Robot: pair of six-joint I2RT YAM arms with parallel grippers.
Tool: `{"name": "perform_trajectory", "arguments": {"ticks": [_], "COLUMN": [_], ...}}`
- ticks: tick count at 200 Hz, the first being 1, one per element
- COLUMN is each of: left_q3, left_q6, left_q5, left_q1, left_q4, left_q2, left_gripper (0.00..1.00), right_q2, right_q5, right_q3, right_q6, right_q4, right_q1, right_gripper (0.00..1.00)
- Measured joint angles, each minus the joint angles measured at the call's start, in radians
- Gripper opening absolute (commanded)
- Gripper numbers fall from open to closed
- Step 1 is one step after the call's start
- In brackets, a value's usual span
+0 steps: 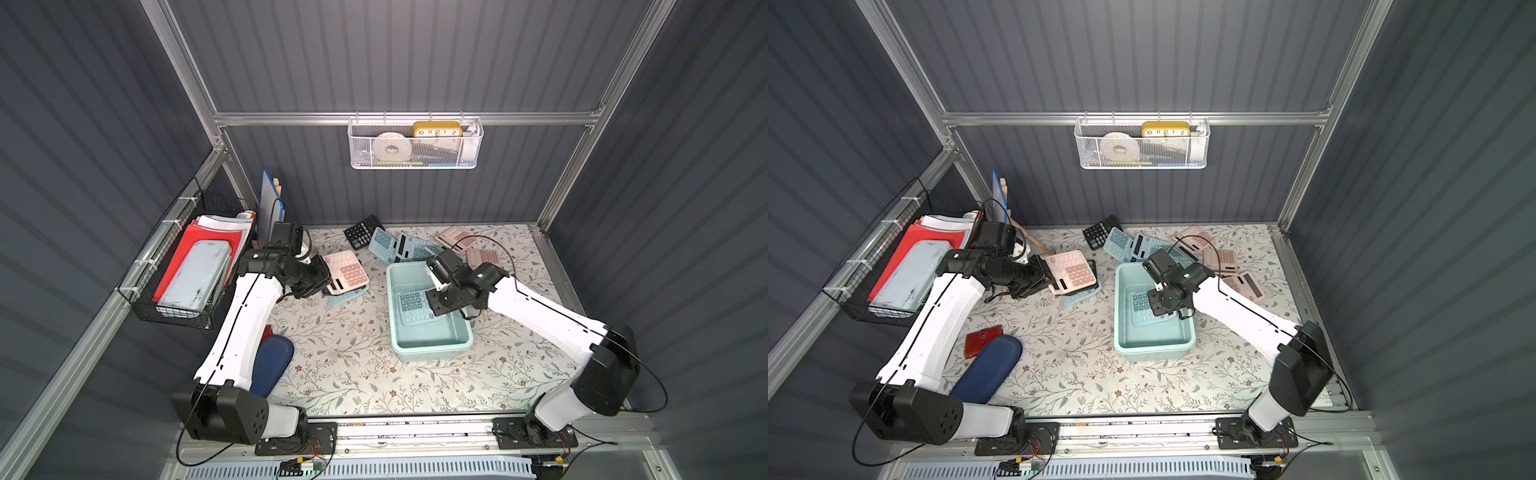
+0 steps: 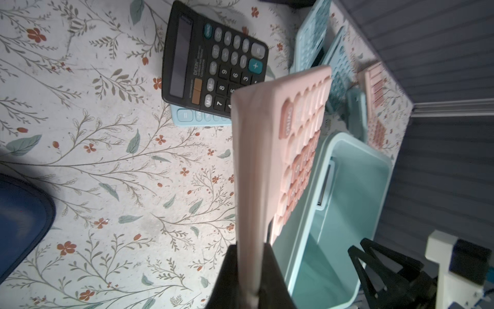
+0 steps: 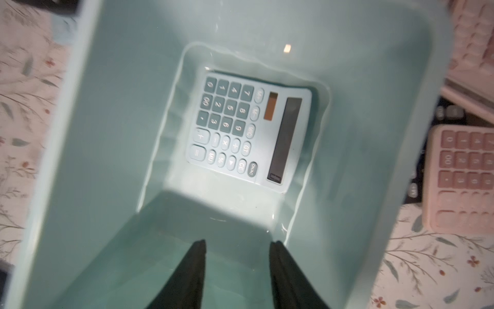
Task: Put the calculator in the storage box
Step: Adjust the calculator in the storage box, then place the calculator in the storage box.
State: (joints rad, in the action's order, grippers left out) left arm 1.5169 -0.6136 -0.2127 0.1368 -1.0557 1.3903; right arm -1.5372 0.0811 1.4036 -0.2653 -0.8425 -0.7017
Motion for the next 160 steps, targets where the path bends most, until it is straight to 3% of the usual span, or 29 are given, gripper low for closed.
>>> {"name": "perform_trajectory", "arguments": {"ticks": [63, 108, 160], "left_q3": [0.083, 0.042, 0.005], "left_q6": [-0.225, -0.455, -0.615], "left_q5": [-0.098, -0.144, -0.164], "left_q1": [0.000, 0.021, 0.108], "left_q4": [0.144, 0.386, 0.555], "left_q2": [0.018, 0.048, 0.077], "left_gripper": [0.00, 0.00, 0.00], "right_q2": [0.063, 0.069, 0.011], "right_q5": [-0.293, -0.489, -0.520], "right_q3": [0.089, -0.011, -0.065], "right_q6": [-0.193, -0.483, -0.767], "right_q4": [0.097, 0.446, 0.813], "right_q1": [0.106, 0.163, 0.179], "right_gripper": [0.81, 0.87, 0.87]}}
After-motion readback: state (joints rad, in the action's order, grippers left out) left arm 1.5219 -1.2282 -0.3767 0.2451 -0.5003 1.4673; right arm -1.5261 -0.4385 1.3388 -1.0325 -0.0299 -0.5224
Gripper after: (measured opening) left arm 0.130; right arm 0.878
